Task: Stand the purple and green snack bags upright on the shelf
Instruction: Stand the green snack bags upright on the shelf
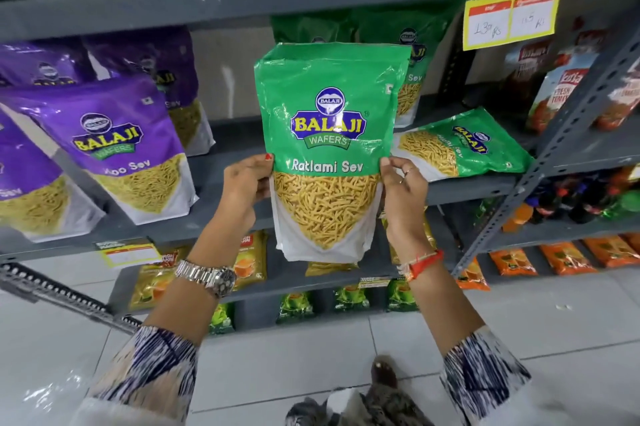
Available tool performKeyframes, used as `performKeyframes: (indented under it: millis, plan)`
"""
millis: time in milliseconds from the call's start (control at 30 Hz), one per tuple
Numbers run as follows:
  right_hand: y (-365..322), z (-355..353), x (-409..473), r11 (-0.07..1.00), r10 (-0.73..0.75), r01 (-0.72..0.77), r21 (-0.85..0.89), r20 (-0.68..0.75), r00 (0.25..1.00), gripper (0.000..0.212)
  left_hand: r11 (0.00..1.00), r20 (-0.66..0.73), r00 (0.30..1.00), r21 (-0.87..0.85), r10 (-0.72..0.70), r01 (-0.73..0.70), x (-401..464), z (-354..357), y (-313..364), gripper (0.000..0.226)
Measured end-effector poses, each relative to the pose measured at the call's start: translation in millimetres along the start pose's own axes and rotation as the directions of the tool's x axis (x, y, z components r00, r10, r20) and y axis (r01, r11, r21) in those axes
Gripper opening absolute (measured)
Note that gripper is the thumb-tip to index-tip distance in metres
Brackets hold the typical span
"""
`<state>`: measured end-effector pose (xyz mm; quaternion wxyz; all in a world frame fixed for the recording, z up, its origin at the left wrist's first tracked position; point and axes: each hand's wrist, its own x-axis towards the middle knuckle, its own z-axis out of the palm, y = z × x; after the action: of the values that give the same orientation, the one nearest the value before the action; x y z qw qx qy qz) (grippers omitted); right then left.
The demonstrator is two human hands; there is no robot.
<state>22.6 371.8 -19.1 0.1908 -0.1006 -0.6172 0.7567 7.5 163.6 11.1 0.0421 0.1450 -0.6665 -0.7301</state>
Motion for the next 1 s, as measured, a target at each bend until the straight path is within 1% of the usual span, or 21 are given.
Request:
performKeyframes:
  millis: [133, 300, 433, 533, 667, 733, 833, 900, 933, 1000]
  plan:
    - [1, 12, 19, 0.998, -0.033, 0.034, -0.053, 0.023, 0.999, 0.016, 0.999, -0.018, 1.000, -0.046, 0.002, -0.003, 11, 4, -3, 0.016]
    - [4, 29, 62, 0.995, -0.063, 0.072, -0.063, 0.130, 0.990, 0.017, 0.997, -0.073, 0.997, -0.076, -0.003, -0.003, 44, 18, -2, 0.019]
    - [15, 44, 91, 0.999, -0.003, 0.009, -0.032, 0.181, 0.984, 0.004, 0.992, -0.108, 0.994, -0.128, -0.010, -0.004, 68, 32, -1, 0.022]
    - [23, 54, 107, 0.999, 0.032, -0.031, -0.008, 0.221, 0.975, 0.005, 0.987, -0.159, 0.987, -0.159, -0.008, -0.017, 85, 38, 0, 0.024]
    - [39, 57, 116, 0.995, 0.091, -0.078, -0.061, 0.268, 0.959, 0.014, 0.984, -0.206, 0.978, -0.177, -0.029, -0.008, 100, 36, -13, 0.025]
    - [48, 56, 115, 0.994, 0.103, -0.087, -0.070, 0.281, 0.954, 0.012, 0.986, -0.226, 0.974, -0.167, -0.018, -0.021, 102, 34, -23, 0.024]
    - [47, 57, 113, 0.995, 0.079, -0.060, -0.074, 0.278, 0.957, 0.007, 0.987, -0.263, 0.965, -0.149, 0.021, -0.063, 103, 33, -28, 0.021]
    - [45, 58, 113, 0.997, 0.069, -0.053, -0.063, 0.274, 0.959, 0.007, 0.984, -0.309, 0.949, -0.139, 0.065, -0.113, 103, 37, -31, 0.013]
    - [43, 57, 112, 0.997, 0.062, -0.050, -0.051, 0.273, 0.960, 0.008, 0.981, -0.361, 0.926, -0.109, 0.111, -0.161, 102, 39, -33, 0.017]
    - [43, 51, 110, 0.999, 0.049, -0.047, -0.014, 0.261, 0.964, 0.014, 0.963, -0.495, 0.836, 0.004, 0.235, -0.268, 94, 48, -39, 0.027]
